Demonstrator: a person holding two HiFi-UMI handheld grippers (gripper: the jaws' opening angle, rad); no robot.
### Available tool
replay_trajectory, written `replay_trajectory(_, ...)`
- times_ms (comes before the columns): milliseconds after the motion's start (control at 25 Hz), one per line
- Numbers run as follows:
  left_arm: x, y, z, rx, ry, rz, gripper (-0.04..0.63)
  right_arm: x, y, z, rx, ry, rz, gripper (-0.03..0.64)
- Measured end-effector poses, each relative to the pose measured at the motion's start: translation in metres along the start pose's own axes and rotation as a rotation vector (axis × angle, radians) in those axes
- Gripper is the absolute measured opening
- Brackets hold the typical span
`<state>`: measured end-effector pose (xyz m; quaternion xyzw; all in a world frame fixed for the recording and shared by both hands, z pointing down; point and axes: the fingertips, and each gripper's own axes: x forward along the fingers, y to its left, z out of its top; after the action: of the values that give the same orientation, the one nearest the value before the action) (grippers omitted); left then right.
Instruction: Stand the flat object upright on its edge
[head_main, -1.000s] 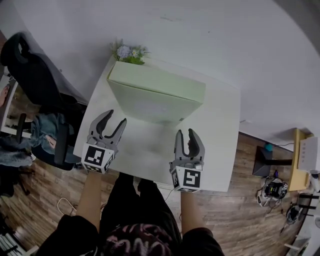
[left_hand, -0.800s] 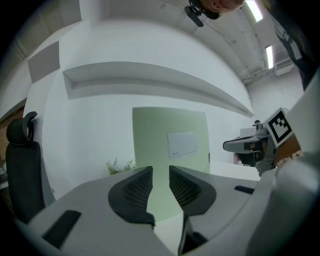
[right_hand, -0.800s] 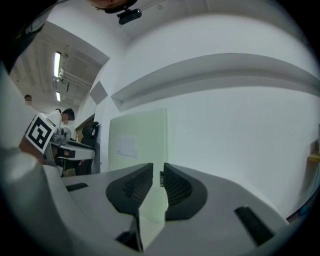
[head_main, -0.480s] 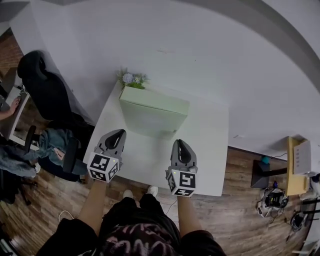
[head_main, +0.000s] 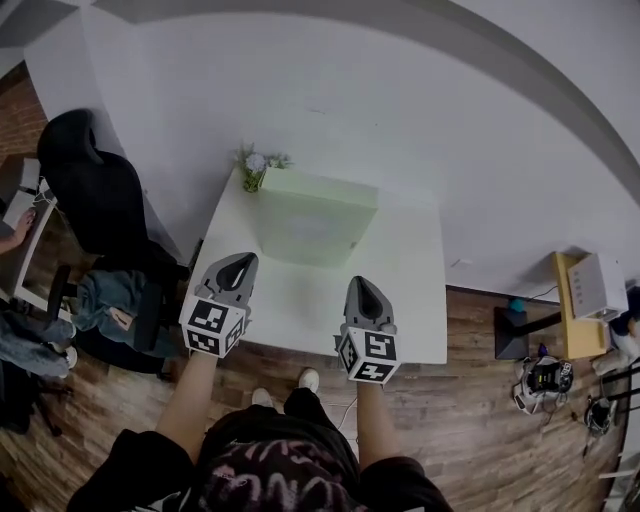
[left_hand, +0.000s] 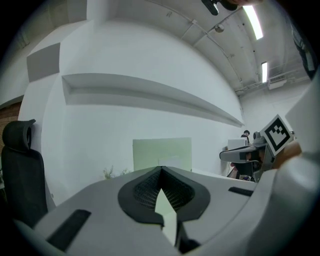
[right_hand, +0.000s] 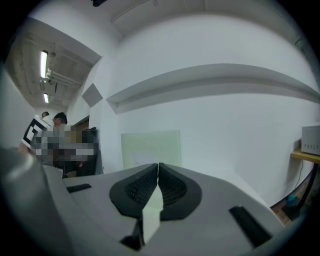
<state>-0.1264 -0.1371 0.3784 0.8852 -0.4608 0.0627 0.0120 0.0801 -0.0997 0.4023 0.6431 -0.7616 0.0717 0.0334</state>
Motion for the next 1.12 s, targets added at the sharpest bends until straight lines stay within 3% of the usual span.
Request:
replay_trajectory(280,-0.017,-0.013,0.020,0.042,-0.031,-0.034,0.014,-0.024,0.012,0.015,-0.051,-0.016,-0.037,0.025)
replay_trajectory(840,-0.019,-0.002,0.029,0.017,-0.030,0.083,0.014,-0.024,-0.018,0.018,-0.058,-0.009,-0.027,0.025)
replay_trajectory(1120,-0.020,-0.002,0.023,-0.004,-0.027,0.103,0.014,-0.023,-0.027,0.016,-0.073,-0.005,-0.030,0.025)
